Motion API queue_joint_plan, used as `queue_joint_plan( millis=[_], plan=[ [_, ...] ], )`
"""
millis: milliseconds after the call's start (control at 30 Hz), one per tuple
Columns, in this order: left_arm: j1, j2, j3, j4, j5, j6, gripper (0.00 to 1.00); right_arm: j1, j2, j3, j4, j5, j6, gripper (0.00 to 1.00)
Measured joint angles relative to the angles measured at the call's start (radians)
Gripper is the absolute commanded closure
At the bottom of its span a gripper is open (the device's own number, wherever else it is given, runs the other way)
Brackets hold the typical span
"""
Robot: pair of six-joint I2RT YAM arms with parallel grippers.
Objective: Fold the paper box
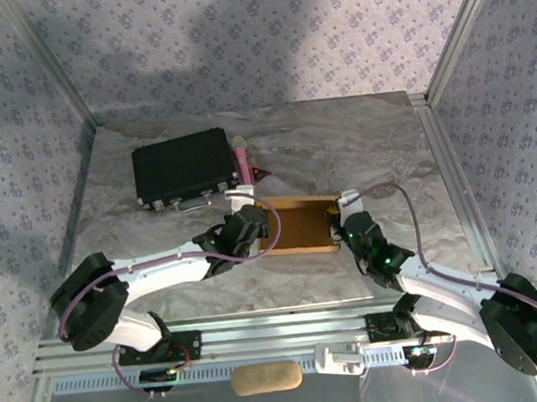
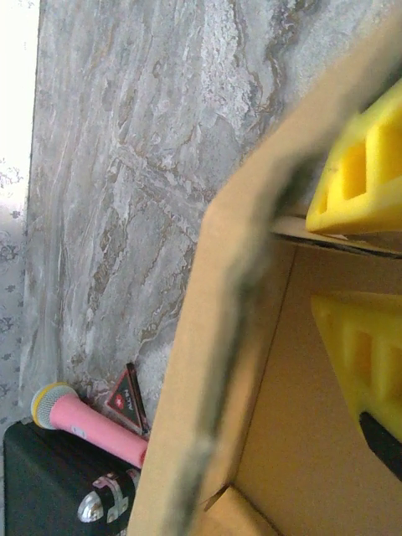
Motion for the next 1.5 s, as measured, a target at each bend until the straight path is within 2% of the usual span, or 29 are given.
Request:
queue_joint_plan(
  millis=[200,367,767,1000,1500],
  plan=[
    [-0.02,0.006,0.0,0.003,0.0,-0.004,1.0,0.013,-0.111,0.015,-0.122,-0.01,0.043,0.43],
    [-0.033,0.021,0.0,0.013,-0.01,-0.005,1.0,0.019,-0.163,0.051,-0.225,-0.038,0.109,0.33],
    [-0.091,0.047,0.018,-0.033,-0.114,-0.032,1.0,0.056,-0.246,0.09,-0.418,-0.084,0.252,0.28],
    [-0.105,0.068,0.03,-0.058,-0.178,-0.063,1.0,0.118,-0.3,0.153,-0.531,-0.095,0.326,0.23],
    [-0.123,0.105,0.051,-0.091,-0.246,-0.134,1.0,0.249,-0.38,0.164,-0.762,-0.102,0.442,0.23]
  ],
)
